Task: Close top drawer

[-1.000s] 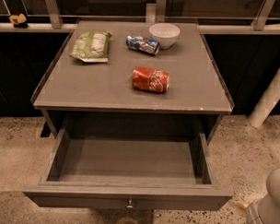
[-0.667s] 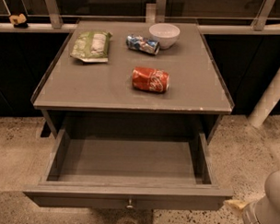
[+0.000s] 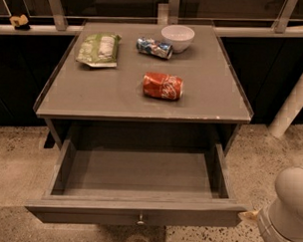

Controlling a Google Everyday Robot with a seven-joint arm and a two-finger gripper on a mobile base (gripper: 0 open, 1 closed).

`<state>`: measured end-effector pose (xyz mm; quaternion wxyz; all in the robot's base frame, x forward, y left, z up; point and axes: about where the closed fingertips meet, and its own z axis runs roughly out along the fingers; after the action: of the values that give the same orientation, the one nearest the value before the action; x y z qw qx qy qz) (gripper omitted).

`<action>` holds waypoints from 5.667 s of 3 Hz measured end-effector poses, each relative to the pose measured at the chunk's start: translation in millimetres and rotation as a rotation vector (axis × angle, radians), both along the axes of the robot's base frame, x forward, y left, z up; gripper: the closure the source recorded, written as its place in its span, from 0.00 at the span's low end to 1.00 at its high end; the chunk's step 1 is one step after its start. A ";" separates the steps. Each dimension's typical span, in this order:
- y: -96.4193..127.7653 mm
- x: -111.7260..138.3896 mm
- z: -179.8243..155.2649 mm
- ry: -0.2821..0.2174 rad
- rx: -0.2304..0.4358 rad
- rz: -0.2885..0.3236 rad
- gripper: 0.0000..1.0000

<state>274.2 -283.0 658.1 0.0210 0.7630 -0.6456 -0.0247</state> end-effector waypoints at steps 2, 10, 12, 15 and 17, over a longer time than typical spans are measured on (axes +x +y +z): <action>3.9 -11.2 -7.6 0.026 -0.014 -0.011 0.00; -11.9 30.6 -37.6 0.173 -0.037 0.024 0.00; -29.6 61.5 -34.7 0.112 0.010 -0.040 0.00; -52.2 123.6 -12.7 -0.014 0.086 -0.121 0.00; -57.1 82.9 -29.8 0.002 0.070 -0.122 0.00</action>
Offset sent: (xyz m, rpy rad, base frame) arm -0.0240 0.0082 -0.0183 -0.0281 0.0606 -0.0263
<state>357.1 -340.1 628.3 -0.0064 0.7225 -0.6896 -0.0492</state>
